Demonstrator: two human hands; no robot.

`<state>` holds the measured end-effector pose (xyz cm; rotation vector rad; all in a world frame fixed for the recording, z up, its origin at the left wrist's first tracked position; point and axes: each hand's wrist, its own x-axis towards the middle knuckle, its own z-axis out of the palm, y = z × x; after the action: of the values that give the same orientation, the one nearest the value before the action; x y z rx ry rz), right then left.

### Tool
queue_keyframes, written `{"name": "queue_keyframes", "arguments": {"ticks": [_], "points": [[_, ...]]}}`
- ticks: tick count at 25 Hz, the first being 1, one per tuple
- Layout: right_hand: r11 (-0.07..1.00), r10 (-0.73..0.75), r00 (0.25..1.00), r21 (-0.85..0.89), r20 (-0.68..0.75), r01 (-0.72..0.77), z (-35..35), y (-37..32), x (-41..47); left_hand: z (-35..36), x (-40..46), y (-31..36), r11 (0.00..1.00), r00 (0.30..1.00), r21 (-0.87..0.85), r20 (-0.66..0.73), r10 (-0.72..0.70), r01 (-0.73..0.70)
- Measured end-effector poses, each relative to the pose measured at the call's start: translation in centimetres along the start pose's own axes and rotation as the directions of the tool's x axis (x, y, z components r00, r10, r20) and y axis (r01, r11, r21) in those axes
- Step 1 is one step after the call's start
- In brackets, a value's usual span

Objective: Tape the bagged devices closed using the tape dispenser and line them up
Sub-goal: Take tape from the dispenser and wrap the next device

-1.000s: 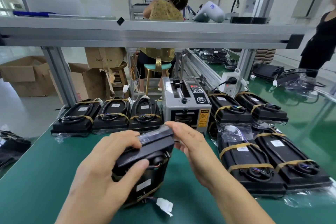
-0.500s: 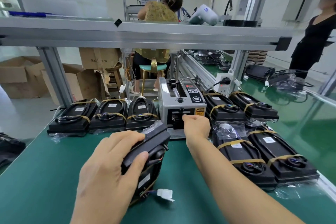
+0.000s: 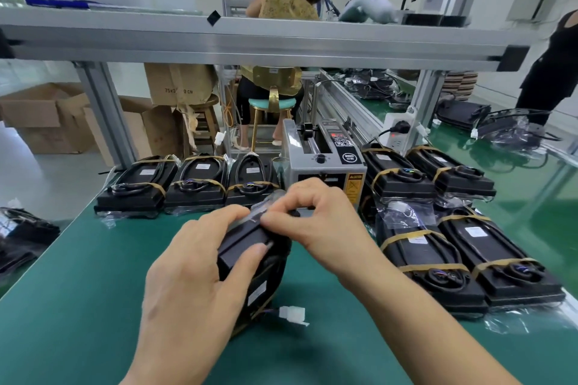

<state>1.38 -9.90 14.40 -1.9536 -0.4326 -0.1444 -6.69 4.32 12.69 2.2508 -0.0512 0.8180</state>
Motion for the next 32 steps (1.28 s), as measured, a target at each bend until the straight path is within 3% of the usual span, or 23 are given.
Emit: {"name": "queue_keyframes", "arguments": {"ticks": [3,5,8,10,13,15,18,21,26,32], "points": [[0.946,0.196,0.98,0.259,0.023,-0.195,-1.1,2.3,0.7,-0.7,-0.4,-1.0,0.995,0.999,-0.098,-0.03,-0.015,0.012],[0.888,0.198,0.974,0.401,0.107,-0.225,-1.4,4.1,0.1,-1.4,-0.7,-2.2,0.979,0.998,-0.198,-0.037,-0.046,0.038],[0.975,0.052,0.932,0.183,0.358,-0.125,-0.6,6.9,-1.2,-2.6,-0.8,-5.2,0.911,0.993,-0.397,0.004,-0.118,0.11],[0.998,0.03,0.885,0.039,0.466,-0.055,1.4,7.6,-1.6,-3.2,-0.9,-7.2,0.837,0.99,-0.533,0.013,-0.141,0.126],[0.985,0.039,0.849,0.122,0.528,-0.121,4.5,7.5,-1.6,-3.5,-1.3,-9.2,0.741,0.984,-0.656,0.014,-0.178,0.144],[0.971,0.005,0.863,0.204,0.505,-0.125,5.2,7.3,-1.6,-3.7,-1.7,-9.9,0.679,0.972,-0.712,0.021,-0.235,0.179],[0.991,-0.094,0.925,0.123,0.368,0.052,3.4,6.2,-1.0,-3.9,-2.0,-10.2,0.714,0.95,-0.646,0.056,-0.307,0.269],[0.964,-0.163,0.919,-0.141,0.358,0.226,1.0,5.1,-0.2,-3.0,-2.4,-8.9,0.797,0.953,-0.529,0.09,-0.288,0.291],[0.909,-0.134,0.904,-0.312,0.407,0.275,0.2,5.5,-0.2,-1.3,-2.6,-6.4,0.868,0.974,-0.444,0.121,-0.189,0.224],[0.934,-0.112,0.901,-0.266,0.418,0.239,0.1,7.0,-0.3,-0.5,-2.7,-6.7,0.786,0.948,-0.53,0.202,-0.248,0.318]]}}
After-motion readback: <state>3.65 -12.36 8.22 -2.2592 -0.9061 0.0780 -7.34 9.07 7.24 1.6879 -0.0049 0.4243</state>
